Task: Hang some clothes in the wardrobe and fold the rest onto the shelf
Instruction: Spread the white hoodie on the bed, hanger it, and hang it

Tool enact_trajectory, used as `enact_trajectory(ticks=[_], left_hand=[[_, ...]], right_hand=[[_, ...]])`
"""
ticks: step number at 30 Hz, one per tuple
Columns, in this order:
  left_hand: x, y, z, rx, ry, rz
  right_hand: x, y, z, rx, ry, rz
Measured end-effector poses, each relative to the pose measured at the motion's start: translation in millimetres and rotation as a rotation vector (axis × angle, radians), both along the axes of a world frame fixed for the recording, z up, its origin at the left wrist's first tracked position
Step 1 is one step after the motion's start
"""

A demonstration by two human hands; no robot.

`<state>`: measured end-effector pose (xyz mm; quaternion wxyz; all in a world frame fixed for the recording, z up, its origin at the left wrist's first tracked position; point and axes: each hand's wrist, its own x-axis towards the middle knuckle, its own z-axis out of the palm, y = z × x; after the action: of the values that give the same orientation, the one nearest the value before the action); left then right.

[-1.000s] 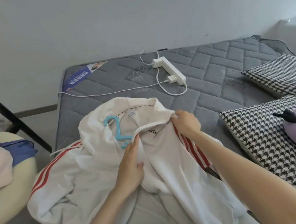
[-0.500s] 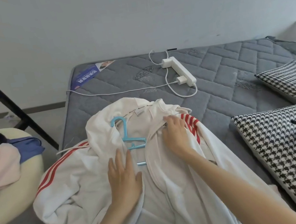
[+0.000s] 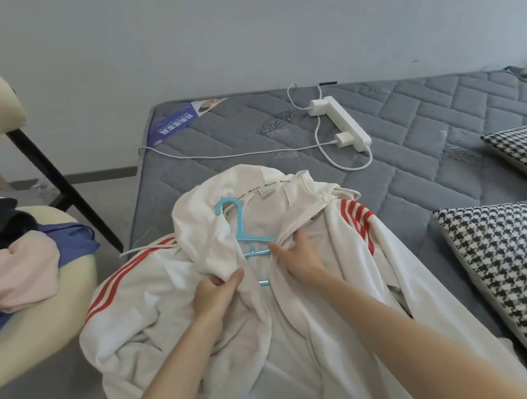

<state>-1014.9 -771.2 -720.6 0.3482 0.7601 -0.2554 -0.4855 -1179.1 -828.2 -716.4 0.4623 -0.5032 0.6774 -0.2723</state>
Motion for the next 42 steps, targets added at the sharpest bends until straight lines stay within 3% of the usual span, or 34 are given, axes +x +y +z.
enact_trajectory(ticks=[2, 6, 10, 11, 13, 15, 18, 20, 21, 24, 32, 39, 42], left_hand=[[5, -7, 7, -0.050, 0.048, 0.041], [24, -29, 19, -0.158, 0.010, 0.098], [39, -56, 38, -0.265, -0.031, 0.146], [41, -58, 40, -0.287, -0.060, 0.141], [43, -51, 37, -0.272, -0.126, 0.113], [46, -36, 26, -0.226, -0.137, 0.056], [48, -16, 15, -0.204, -0.159, -0.038], [45, -6, 13, -0.223, -0.211, -0.058], [43, 0, 13, -0.233, -0.239, -0.066], [38, 16, 9, -0.277, -0.295, -0.051], [69, 21, 10, -0.325, -0.364, 0.232], [53, 30, 7, -0.310, -0.119, 0.066], [40, 44, -6, -0.280, -0.154, -0.042]], right_hand=[[3, -7, 4, -0.011, 0.064, 0.023], [18, -11, 21, -0.144, 0.013, 0.113], [45, -22, 44, -0.110, -0.290, 0.181], [50, -23, 42, -0.060, -0.281, 0.210], [56, -18, 34, 0.042, -0.060, 0.275], [53, -6, 19, 0.001, 0.230, 0.275], [47, 14, 7, -0.423, 0.467, 0.264], [47, 22, 1, -0.703, 0.604, 0.390], [49, 25, -1, -0.733, 0.646, 0.511], [53, 32, -3, -0.601, 0.727, 0.817], [66, 35, -4, -0.605, 1.031, 0.774], [81, 26, -1, -0.521, 1.179, 0.859], [75, 17, 10, -0.491, 1.258, 0.875]])
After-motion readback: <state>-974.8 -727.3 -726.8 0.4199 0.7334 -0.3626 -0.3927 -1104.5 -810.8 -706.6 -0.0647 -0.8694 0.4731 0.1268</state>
